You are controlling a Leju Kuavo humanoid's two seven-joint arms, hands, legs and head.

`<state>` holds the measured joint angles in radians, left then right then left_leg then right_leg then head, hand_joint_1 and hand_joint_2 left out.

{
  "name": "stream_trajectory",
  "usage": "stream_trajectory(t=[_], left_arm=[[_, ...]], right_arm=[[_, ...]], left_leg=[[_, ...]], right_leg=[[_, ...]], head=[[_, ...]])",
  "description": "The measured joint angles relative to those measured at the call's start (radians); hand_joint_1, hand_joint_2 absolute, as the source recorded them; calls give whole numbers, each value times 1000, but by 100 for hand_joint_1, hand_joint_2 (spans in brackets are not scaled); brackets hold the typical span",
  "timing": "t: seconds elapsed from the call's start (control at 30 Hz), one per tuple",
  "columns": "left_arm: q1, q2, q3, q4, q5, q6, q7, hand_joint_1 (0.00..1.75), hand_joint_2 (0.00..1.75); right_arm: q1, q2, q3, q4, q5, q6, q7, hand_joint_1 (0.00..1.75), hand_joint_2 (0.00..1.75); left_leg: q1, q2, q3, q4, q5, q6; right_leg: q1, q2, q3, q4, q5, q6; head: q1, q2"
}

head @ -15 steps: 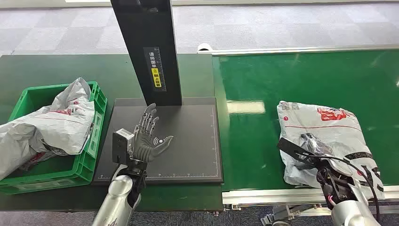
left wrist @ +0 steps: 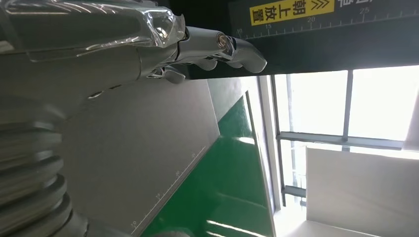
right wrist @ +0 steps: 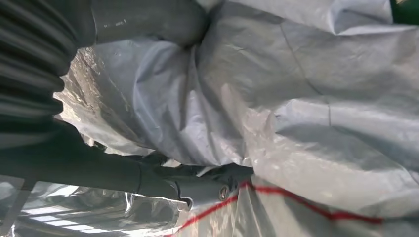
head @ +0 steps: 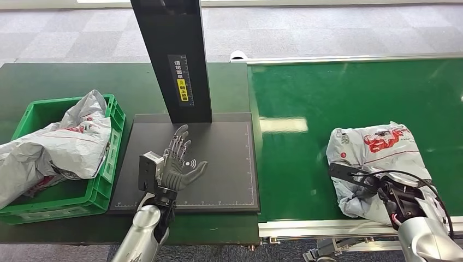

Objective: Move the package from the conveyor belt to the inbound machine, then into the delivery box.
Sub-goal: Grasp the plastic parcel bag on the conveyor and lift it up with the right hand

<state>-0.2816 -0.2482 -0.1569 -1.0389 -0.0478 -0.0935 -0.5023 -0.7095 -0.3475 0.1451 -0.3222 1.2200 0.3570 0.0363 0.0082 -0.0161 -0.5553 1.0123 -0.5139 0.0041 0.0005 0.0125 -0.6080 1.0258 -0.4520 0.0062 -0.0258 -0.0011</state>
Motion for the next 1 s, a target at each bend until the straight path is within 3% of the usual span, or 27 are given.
stream_trajectory(t=[0.43,0.63,1.0], left_arm=[[-1,0,-5,29,5,16,-16,0,175],[0,6,-5,31,14,28,-21,0,175],[0,12,-5,31,16,29,-21,0,175]], right_arm=[[-4,-15,1,8,-24,13,-29,175,175],[8,-10,3,8,-48,-75,-71,175,175],[11,1,4,8,-54,-90,-75,175,175]], left_leg=[[0,0,0,0,0,0],[0,0,0,0,0,0],[0,0,0,0,0,0]], right_leg=[[0,0,0,0,0,0],[0,0,0,0,0,0],[0,0,1,0,0,0]], head=[[0,0],[0,0],[0,0]])
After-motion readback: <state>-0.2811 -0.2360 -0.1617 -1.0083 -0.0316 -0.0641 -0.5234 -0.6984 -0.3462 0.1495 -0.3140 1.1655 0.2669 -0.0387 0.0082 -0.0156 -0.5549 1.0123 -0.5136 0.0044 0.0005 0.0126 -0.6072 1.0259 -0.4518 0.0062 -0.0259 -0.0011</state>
